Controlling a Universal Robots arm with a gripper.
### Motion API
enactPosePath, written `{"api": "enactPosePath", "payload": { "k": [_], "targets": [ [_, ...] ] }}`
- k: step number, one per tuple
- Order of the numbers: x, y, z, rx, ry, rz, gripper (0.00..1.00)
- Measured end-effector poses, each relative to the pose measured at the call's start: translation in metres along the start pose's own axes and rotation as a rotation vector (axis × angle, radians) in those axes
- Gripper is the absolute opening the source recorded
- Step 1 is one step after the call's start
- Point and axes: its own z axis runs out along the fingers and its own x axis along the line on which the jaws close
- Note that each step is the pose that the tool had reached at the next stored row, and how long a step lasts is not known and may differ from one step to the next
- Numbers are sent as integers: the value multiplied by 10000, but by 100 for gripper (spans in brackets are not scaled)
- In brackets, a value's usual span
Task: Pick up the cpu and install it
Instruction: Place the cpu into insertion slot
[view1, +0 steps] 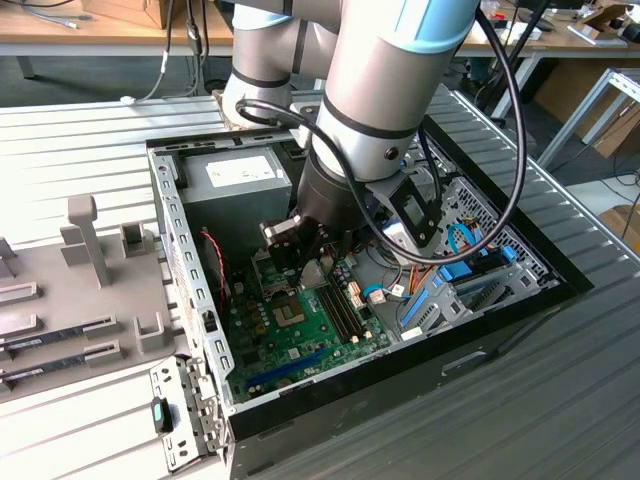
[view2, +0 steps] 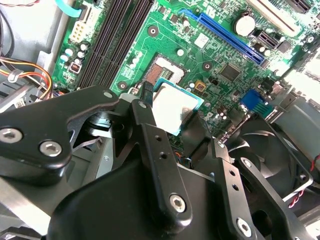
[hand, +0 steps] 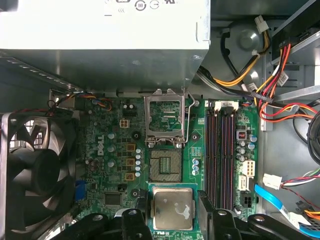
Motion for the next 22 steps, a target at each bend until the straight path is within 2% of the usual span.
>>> {"api": "enactPosePath", "payload": {
  "k": [22],
  "targets": [
    [-2,0,69,1,1,0,47]
  ]
}}
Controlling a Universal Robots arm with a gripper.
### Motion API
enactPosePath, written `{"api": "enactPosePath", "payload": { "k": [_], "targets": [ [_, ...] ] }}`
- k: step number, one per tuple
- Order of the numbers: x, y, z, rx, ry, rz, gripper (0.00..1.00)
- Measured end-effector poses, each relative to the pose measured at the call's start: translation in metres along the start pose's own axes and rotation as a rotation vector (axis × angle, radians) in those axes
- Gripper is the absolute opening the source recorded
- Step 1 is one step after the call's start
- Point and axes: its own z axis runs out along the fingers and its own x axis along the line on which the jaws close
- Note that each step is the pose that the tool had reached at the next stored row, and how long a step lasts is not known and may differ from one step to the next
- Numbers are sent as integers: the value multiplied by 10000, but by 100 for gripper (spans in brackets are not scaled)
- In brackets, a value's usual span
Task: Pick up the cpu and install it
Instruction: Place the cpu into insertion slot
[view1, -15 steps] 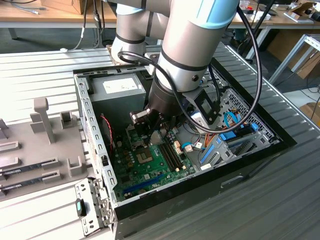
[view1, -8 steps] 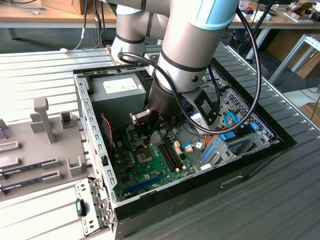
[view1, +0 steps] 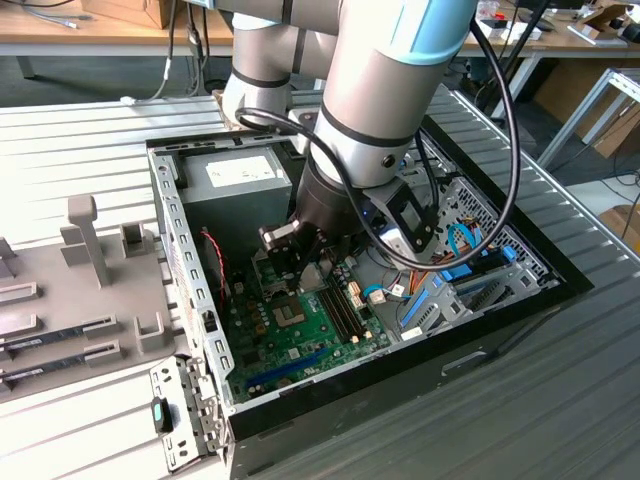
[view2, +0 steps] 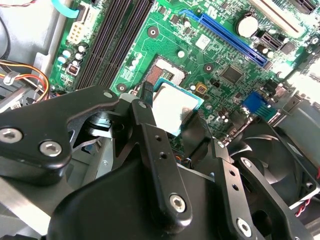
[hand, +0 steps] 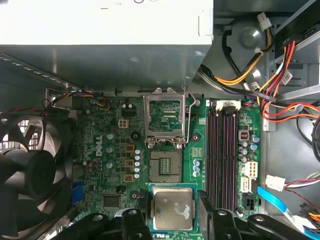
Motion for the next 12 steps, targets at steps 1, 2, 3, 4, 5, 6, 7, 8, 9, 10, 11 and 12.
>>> {"api": "enactPosePath", "payload": {
  "k": [1,2,3,4,5,6,7,8,9,10,11,12],
  "targets": [
    [0,0,2,1,0,0,47],
    [0,0,5,0,0,0,47],
    [0,0,7,0,0,0,47],
    [0,0,11,0,0,0,47],
    [0,0,14,0,0,0,47],
    [0,0,18,0,0,0,47],
    [-1,0,22,-1,0,0,47],
    [-1,0,24,0,0,0,47],
    [-1,0,28,0,0,0,47],
    [-1,0,31,0,0,0,47],
    [-1,0,36,0,0,0,47],
    [-1,0,38,0,0,0,47]
  ]
}}
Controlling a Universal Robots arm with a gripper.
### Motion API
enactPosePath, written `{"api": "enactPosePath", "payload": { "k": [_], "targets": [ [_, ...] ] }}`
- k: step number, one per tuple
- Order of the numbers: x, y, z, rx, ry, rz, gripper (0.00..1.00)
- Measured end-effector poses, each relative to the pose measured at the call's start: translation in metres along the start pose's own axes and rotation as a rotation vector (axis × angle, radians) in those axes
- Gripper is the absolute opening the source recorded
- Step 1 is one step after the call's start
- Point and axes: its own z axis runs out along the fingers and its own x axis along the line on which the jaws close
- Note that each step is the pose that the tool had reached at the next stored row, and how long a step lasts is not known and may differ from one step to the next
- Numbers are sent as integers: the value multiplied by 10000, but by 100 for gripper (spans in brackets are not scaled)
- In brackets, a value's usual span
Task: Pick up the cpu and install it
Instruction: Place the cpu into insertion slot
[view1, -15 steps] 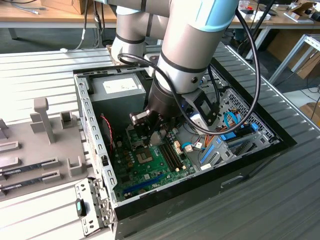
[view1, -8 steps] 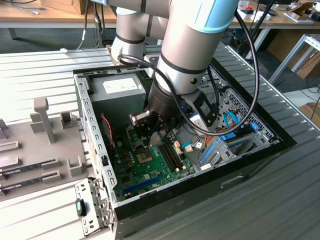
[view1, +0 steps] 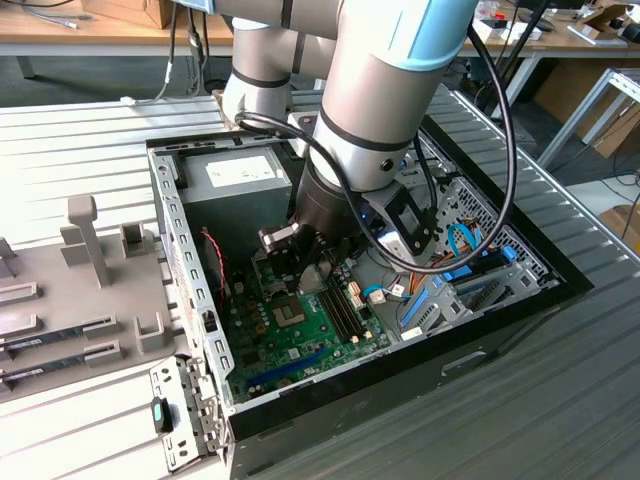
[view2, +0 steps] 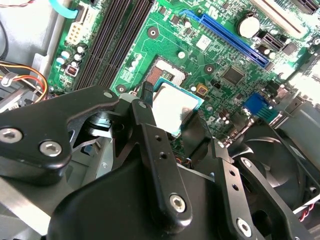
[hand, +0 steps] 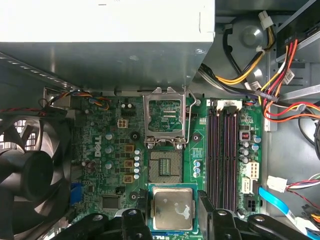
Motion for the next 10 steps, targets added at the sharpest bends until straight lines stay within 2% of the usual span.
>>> {"api": "enactPosePath", "payload": {
  "k": [10],
  "targets": [
    [-2,0,63,0,0,0,47]
  ]
}}
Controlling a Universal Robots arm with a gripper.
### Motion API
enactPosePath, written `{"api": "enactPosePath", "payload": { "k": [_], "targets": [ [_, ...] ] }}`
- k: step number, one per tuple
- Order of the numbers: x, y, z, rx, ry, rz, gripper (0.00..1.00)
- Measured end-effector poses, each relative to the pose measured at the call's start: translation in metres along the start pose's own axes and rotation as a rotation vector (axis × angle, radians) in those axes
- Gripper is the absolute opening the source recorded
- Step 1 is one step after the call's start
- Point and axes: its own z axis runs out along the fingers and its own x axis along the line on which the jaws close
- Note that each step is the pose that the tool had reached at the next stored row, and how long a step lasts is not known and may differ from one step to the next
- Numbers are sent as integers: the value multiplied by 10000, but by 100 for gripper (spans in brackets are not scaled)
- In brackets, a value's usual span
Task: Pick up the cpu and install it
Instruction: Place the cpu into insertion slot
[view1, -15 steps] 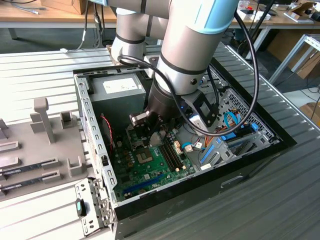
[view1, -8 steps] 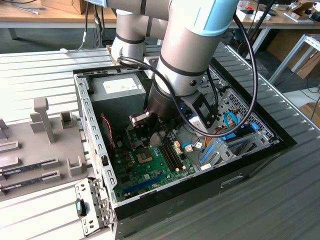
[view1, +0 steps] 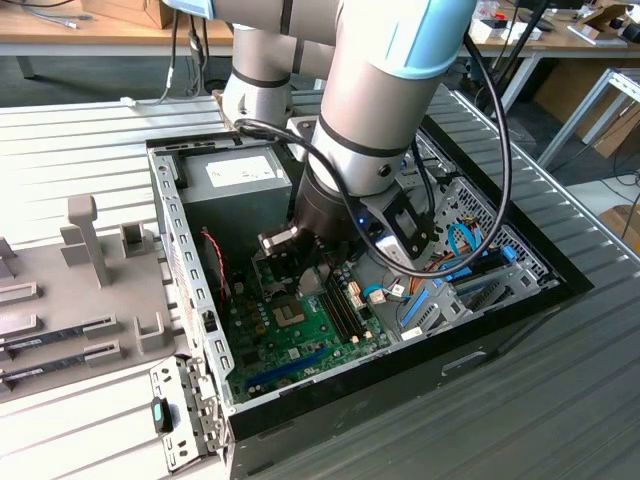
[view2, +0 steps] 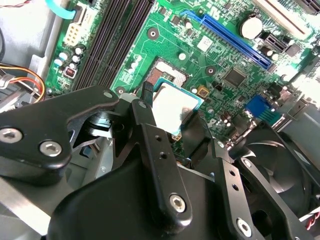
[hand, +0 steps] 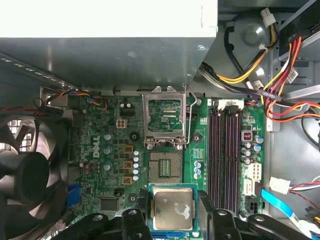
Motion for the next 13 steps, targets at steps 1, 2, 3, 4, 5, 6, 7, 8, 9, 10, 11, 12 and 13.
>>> {"api": "enactPosePath", "payload": {
  "k": [1,2,3,4,5,6,7,8,9,10,11,12,13],
  "targets": [
    [0,0,9,0,0,0,47],
    [0,0,15,-1,-1,0,47],
    [-1,0,23,0,0,0,47],
    [-1,0,31,0,0,0,47],
    [-1,0,35,1,0,0,47],
    [-1,5,46,2,1,1,47],
    [-2,9,52,1,0,0,47],
    [-2,14,55,1,0,1,47],
    [-2,24,60,2,0,1,47],
    [-2,31,63,2,0,1,47],
    [-2,38,66,1,0,0,47],
    [-3,54,71,2,0,0,47],
    [-3,65,76,2,-1,0,47]
  ]
}}
